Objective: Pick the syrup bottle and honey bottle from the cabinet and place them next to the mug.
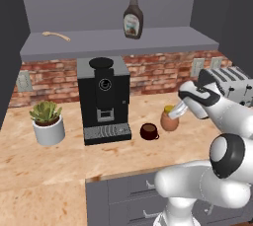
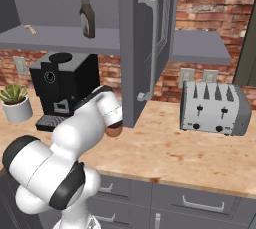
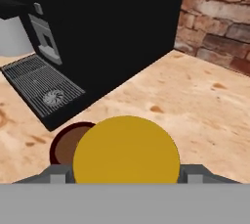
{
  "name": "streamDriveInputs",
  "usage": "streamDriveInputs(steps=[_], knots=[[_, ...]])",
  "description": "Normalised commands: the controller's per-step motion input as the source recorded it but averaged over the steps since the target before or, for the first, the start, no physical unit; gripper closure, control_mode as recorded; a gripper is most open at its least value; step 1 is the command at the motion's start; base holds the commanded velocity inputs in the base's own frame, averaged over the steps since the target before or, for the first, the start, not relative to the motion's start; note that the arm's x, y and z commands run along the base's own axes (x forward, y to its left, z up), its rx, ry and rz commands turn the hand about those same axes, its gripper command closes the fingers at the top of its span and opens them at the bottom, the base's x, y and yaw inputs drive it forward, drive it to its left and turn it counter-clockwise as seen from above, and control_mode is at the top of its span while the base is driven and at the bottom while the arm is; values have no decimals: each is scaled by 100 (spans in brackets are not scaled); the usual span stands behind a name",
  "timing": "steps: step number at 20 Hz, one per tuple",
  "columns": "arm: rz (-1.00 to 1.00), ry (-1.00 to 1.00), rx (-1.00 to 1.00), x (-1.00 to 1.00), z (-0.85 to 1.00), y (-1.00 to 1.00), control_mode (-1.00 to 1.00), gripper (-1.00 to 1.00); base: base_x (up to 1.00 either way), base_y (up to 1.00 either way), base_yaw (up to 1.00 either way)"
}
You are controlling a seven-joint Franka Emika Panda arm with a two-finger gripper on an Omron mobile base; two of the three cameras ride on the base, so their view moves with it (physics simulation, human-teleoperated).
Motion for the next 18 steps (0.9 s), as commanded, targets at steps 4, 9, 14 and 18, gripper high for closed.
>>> streamDriveInputs(steps=[4, 9, 14, 18], knots=[[0, 0, 0, 1, -32, 1, -100, 100, 0, 0, 0], [0, 2, 0, 0, -34, 0, -100, 100, 0, 0, 0], [0, 0, 0, 1, -21, 0, -100, 100, 0, 0, 0], [0, 0, 0, 3, -10, 0, -100, 100, 0, 0, 0]])
